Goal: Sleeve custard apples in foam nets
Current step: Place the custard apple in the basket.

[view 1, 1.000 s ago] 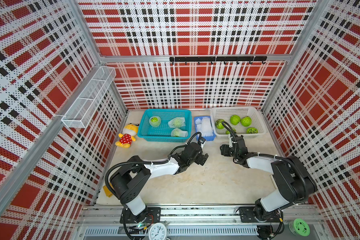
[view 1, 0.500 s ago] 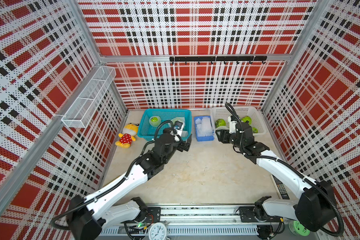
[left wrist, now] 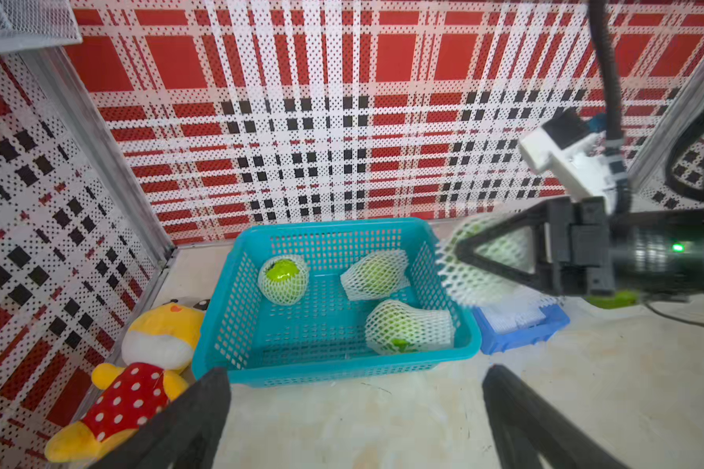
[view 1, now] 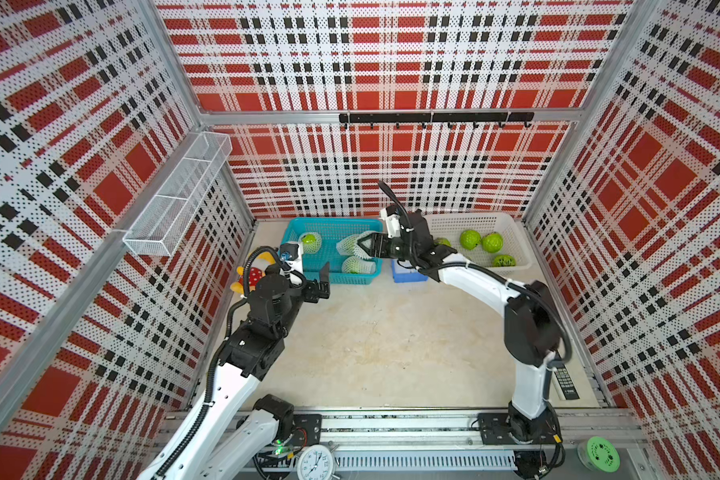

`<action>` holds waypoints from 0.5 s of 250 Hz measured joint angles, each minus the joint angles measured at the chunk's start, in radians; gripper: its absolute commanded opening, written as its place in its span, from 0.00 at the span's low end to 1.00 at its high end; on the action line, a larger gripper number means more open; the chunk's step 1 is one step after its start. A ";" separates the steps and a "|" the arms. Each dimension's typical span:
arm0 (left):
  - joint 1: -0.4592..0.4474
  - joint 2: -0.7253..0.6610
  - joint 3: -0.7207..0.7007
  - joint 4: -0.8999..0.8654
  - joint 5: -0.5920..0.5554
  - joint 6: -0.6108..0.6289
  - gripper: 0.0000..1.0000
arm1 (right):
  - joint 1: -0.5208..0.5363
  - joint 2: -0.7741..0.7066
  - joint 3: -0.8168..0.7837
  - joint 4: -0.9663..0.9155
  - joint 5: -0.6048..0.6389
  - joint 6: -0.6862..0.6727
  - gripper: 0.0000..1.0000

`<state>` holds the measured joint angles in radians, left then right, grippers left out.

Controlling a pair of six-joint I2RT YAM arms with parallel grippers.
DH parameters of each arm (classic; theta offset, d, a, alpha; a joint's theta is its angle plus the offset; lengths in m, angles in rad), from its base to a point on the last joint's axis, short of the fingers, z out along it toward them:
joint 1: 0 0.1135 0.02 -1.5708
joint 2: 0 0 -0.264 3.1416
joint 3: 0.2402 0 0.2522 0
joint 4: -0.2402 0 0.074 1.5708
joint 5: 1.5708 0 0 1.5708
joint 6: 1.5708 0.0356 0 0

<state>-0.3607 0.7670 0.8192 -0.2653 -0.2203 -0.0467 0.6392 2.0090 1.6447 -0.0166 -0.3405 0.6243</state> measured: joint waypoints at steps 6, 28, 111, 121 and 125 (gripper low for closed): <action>0.011 -0.005 0.000 -0.009 0.007 -0.002 1.00 | 0.000 0.031 0.022 0.015 -0.012 0.006 0.67; 0.043 -0.013 0.000 -0.022 0.024 -0.005 1.00 | 0.000 0.132 0.089 0.077 -0.069 0.037 0.67; 0.105 0.000 -0.001 -0.056 0.085 -0.010 1.00 | 0.003 0.454 0.358 0.246 -0.204 0.161 0.69; 0.107 0.001 -0.003 -0.058 0.087 -0.010 1.00 | 0.005 0.480 0.389 0.246 -0.213 0.161 0.70; 0.107 0.001 -0.004 -0.058 0.089 -0.010 1.00 | 0.007 0.488 0.400 0.246 -0.217 0.160 0.70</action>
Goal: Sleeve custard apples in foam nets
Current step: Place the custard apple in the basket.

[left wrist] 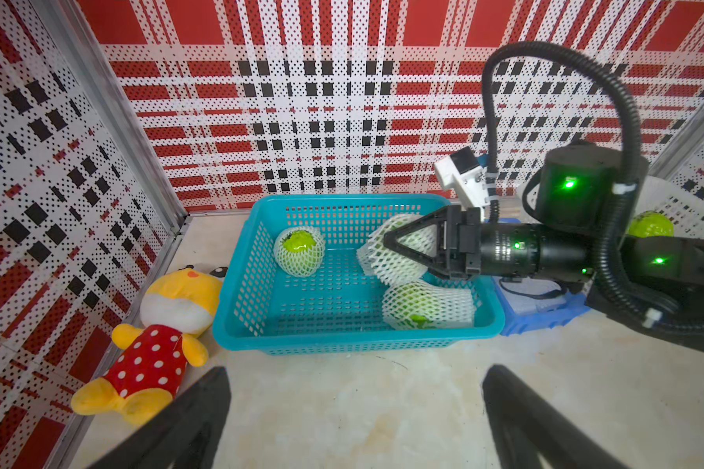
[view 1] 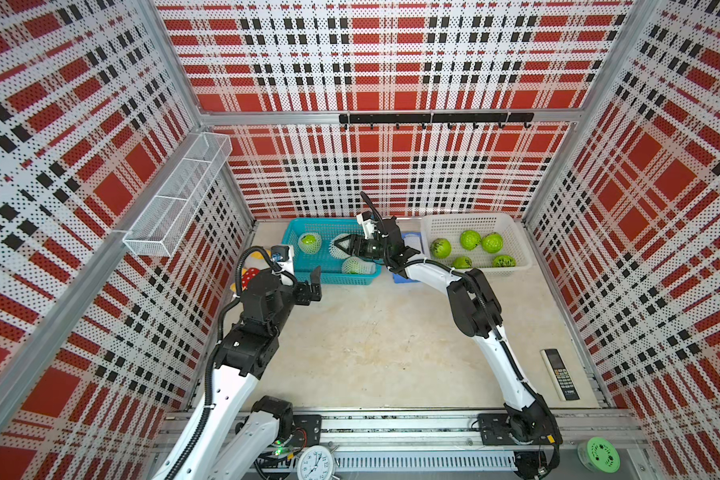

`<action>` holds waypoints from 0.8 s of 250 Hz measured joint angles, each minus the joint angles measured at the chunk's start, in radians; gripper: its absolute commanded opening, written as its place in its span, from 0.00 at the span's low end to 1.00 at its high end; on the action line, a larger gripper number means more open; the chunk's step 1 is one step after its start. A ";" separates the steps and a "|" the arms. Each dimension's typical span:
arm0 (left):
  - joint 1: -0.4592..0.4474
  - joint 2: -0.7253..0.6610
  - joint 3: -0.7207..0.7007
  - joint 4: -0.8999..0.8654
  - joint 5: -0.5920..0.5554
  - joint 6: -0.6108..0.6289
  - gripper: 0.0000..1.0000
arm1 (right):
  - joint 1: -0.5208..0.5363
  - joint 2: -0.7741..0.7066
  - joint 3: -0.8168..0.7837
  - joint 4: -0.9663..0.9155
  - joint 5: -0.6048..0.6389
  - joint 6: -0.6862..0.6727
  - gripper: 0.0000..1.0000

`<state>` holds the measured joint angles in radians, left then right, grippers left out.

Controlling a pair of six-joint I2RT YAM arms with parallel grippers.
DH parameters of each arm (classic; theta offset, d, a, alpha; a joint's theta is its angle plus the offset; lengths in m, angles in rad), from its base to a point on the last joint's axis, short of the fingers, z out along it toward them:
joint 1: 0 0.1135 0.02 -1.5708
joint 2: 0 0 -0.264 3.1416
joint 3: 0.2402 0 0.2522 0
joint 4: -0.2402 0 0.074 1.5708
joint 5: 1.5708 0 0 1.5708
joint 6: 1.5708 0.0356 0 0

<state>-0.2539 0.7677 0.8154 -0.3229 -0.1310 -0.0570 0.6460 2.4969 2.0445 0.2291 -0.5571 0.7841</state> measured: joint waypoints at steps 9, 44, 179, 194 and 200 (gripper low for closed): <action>0.000 0.000 -0.003 -0.001 0.001 -0.001 1.00 | 0.003 0.021 0.028 0.000 -0.009 -0.006 0.70; 0.001 0.000 -0.014 -0.002 0.015 -0.006 1.00 | 0.027 0.059 0.090 -0.012 -0.018 -0.077 0.71; 0.002 0.004 -0.032 -0.003 0.045 -0.014 1.00 | 0.126 0.096 0.195 -0.217 0.186 -0.464 0.72; 0.002 0.004 -0.032 -0.003 0.045 -0.014 1.00 | 0.126 0.117 0.233 -0.254 0.203 -0.504 0.73; 0.002 0.004 -0.032 -0.003 0.045 -0.015 1.00 | 0.126 0.123 0.246 -0.272 0.211 -0.517 0.73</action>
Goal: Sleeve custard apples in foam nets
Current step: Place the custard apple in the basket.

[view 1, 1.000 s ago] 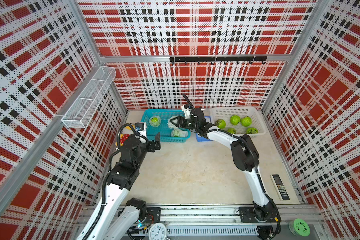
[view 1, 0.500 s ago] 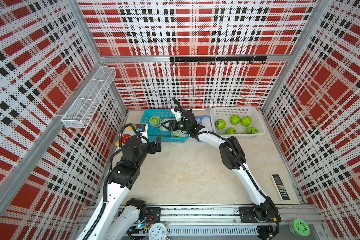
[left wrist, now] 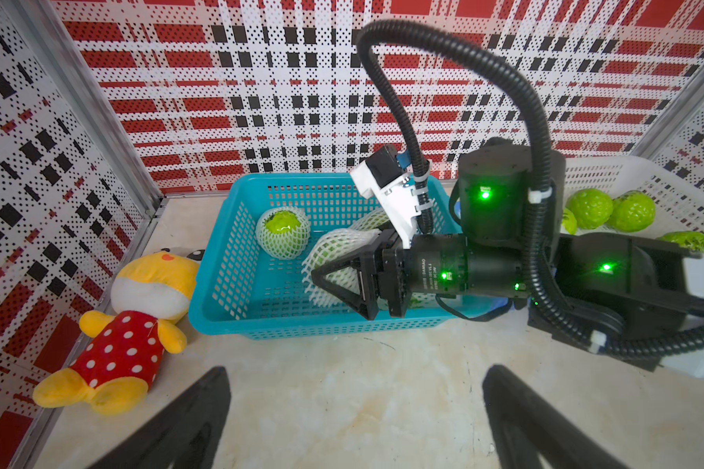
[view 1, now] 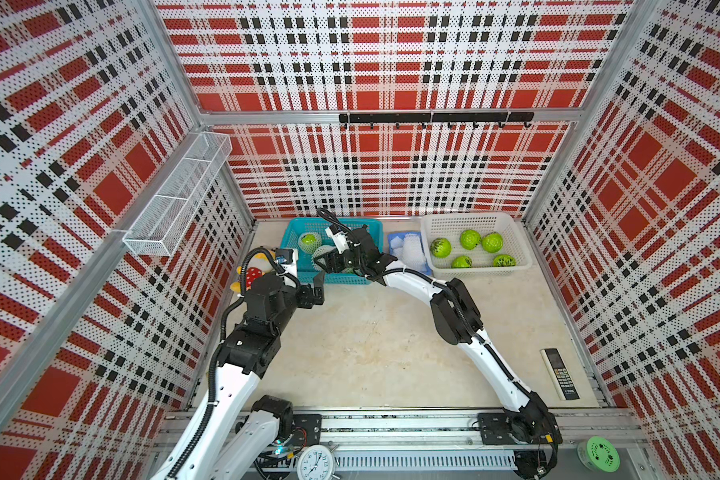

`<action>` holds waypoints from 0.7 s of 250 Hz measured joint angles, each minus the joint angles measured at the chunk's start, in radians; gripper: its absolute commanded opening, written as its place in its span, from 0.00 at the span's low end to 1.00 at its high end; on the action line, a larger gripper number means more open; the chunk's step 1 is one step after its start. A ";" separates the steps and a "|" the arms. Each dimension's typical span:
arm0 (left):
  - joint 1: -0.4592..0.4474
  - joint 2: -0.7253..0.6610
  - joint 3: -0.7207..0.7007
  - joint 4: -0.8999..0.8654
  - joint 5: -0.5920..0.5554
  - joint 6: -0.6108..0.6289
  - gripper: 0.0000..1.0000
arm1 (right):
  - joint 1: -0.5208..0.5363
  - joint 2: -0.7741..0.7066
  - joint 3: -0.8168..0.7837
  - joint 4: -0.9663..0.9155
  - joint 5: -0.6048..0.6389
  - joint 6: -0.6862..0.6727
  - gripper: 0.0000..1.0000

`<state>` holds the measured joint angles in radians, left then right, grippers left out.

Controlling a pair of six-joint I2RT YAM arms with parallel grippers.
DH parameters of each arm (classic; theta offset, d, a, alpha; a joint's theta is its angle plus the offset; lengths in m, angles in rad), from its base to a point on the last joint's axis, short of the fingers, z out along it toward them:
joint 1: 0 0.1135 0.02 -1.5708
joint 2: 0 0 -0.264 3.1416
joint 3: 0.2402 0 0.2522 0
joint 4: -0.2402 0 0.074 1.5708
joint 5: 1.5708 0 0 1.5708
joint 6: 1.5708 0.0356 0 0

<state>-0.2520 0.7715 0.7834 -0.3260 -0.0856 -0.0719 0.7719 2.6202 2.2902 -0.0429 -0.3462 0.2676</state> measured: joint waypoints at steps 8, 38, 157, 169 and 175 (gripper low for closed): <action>0.000 0.000 0.000 0.000 0.000 0.000 1.00 | 0.000 0.005 0.011 -0.022 0.012 -0.019 0.74; 0.000 0.000 -0.006 0.004 0.000 -0.002 1.00 | 0.000 0.010 0.025 -0.075 0.042 -0.066 0.74; 0.000 0.002 -0.018 0.003 -0.001 -0.003 1.00 | 0.013 0.031 0.085 -0.149 0.090 -0.193 0.86; 0.000 0.002 -0.018 0.003 -0.002 -0.003 1.00 | 0.013 0.031 0.085 -0.150 0.090 -0.198 0.89; 0.000 0.002 -0.018 0.003 -0.003 -0.003 1.00 | 0.013 0.031 0.085 -0.150 0.091 -0.198 0.91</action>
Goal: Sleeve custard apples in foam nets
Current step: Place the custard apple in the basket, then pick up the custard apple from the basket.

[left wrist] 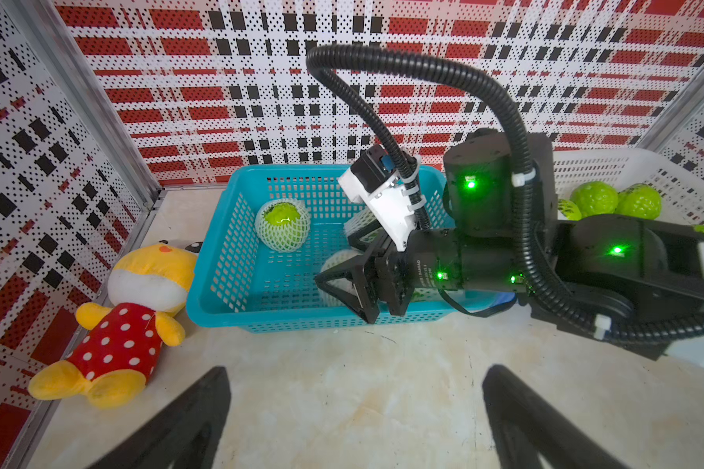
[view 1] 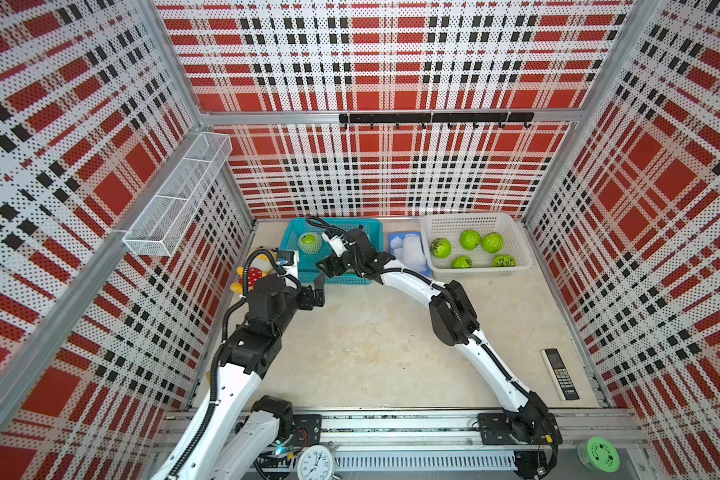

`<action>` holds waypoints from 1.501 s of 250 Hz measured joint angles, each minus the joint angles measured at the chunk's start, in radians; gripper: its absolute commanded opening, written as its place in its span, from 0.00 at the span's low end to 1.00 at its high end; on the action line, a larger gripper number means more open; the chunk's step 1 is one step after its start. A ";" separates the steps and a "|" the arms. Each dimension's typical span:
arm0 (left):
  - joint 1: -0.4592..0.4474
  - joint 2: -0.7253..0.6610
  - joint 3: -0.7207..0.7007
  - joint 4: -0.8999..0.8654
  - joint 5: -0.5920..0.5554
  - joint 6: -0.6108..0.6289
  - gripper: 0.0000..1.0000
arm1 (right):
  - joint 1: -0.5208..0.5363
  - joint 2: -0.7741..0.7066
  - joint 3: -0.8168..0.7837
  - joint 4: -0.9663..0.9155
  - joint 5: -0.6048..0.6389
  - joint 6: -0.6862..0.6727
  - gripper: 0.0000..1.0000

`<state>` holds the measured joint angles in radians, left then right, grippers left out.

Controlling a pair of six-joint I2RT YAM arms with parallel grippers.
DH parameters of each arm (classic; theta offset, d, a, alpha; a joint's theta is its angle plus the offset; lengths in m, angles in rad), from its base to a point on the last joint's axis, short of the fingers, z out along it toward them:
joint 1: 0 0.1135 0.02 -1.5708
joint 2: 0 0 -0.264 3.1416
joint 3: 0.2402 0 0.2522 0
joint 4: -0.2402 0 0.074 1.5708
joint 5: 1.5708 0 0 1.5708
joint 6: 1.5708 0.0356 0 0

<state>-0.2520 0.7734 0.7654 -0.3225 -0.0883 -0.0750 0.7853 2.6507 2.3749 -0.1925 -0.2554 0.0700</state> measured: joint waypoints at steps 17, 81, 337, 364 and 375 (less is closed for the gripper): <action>0.000 -0.001 0.000 0.000 -0.003 0.000 1.00 | 0.000 0.000 0.000 0.000 0.001 -0.002 0.97; 0.000 -0.006 0.000 -0.001 -0.010 0.000 1.00 | 0.000 -0.003 0.000 -0.002 -0.012 -0.007 1.00; -0.028 -0.021 0.054 0.133 0.112 -0.039 1.00 | -0.251 -0.906 -0.488 -0.372 0.295 0.176 0.96; -0.137 0.085 0.119 0.119 0.114 -0.048 1.00 | -0.315 -0.921 -0.509 -0.456 0.303 0.204 0.99; -0.191 0.140 0.154 0.111 0.114 -0.044 1.00 | -0.347 -0.925 -0.528 -0.479 0.306 0.211 1.00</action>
<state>-0.4431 0.9138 0.9192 -0.2119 0.0261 -0.1188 0.4385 1.7252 1.8473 -0.6716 0.0505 0.2810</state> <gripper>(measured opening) 0.993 0.989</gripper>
